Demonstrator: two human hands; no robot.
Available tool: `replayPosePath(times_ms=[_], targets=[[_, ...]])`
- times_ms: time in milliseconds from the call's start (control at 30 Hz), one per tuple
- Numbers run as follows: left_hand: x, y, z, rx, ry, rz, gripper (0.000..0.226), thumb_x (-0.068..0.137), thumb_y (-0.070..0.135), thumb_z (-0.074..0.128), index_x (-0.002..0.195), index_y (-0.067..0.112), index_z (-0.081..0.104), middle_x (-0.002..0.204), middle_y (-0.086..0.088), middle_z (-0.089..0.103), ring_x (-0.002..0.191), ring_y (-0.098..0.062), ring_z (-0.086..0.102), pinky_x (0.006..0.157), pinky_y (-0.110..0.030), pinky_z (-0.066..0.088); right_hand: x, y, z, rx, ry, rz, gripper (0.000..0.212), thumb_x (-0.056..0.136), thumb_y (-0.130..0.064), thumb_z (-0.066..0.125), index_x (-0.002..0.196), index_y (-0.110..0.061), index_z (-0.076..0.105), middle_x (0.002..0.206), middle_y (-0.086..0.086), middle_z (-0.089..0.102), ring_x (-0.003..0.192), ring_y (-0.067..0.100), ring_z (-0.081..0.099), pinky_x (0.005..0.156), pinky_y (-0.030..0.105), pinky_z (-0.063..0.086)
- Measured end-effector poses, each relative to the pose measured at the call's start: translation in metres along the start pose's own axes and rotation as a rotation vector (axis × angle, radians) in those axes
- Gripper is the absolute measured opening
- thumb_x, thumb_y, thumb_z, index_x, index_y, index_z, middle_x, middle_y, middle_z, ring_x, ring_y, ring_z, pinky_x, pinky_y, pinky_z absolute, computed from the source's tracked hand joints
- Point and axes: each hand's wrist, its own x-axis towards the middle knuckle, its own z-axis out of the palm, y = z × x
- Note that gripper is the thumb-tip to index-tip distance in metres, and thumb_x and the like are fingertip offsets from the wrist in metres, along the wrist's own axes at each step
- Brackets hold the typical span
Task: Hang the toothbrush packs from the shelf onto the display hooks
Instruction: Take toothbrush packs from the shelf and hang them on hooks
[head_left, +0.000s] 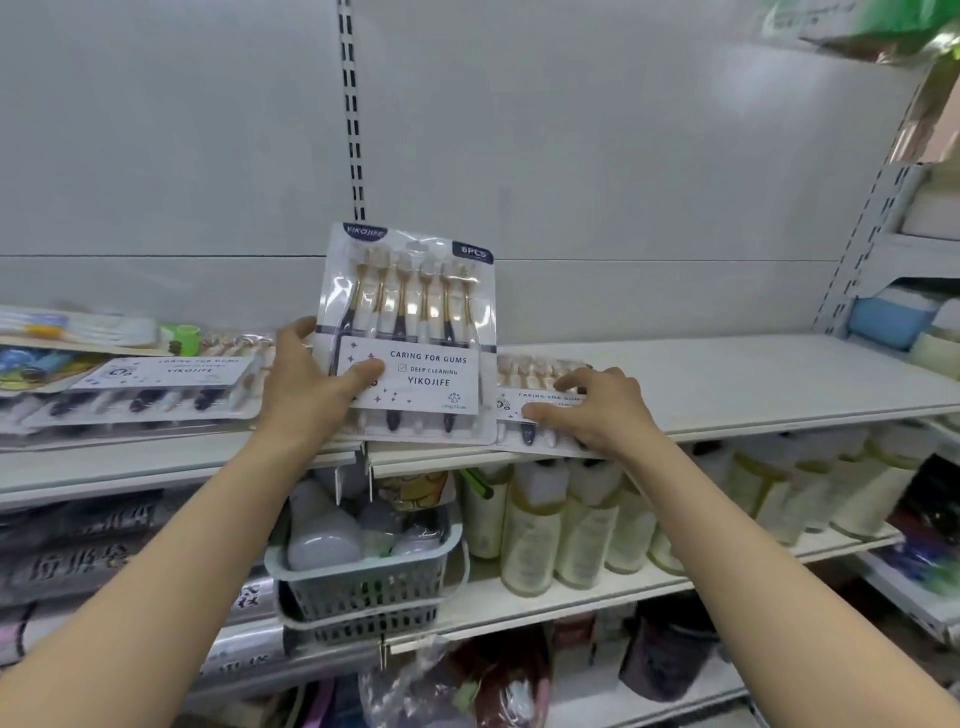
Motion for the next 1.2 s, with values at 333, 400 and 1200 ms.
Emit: replayPosePath(times_ms=[333,400,1200], targets=[[-0.010,0.006,0.010,-0.158,0.056,-0.025,0.067,0.078,0.024,0.083,0.134,0.016,0.048,0.111,0.005,0.067,0.102,-0.015,0.066,0.095,-0.038,0.052,-0.036,0.013,-0.015,-0.111,0.033,0.147,0.107,0.063,-0.088,0.061,0.145,-0.023,0.041,0.142,0.009,0.043,0.134,0.030,0.033,0.104,0.045,0.039],[-0.013,0.007,0.014,-0.170,0.054,-0.006,0.063,0.078,0.022,0.083,0.132,0.015,0.050,0.110,0.005,0.067,0.101,-0.014,0.066,0.088,-0.030,0.053,-0.041,0.012,-0.014,-0.047,0.023,0.177,0.109,0.064,-0.085,0.065,0.147,-0.020,0.036,0.143,0.011,0.039,0.135,0.032,0.029,0.104,0.045,0.038],[-0.045,0.014,0.029,-0.348,0.039,-0.023,0.034,0.085,0.014,0.077,0.111,0.018,0.056,0.106,0.000,0.072,0.095,-0.014,0.070,0.091,-0.045,0.057,-0.052,0.032,-0.037,0.971,-0.060,0.397,0.045,0.078,0.008,0.077,0.119,0.009,0.059,0.089,0.013,0.071,0.066,0.022,0.071,0.055,0.033,0.057]])
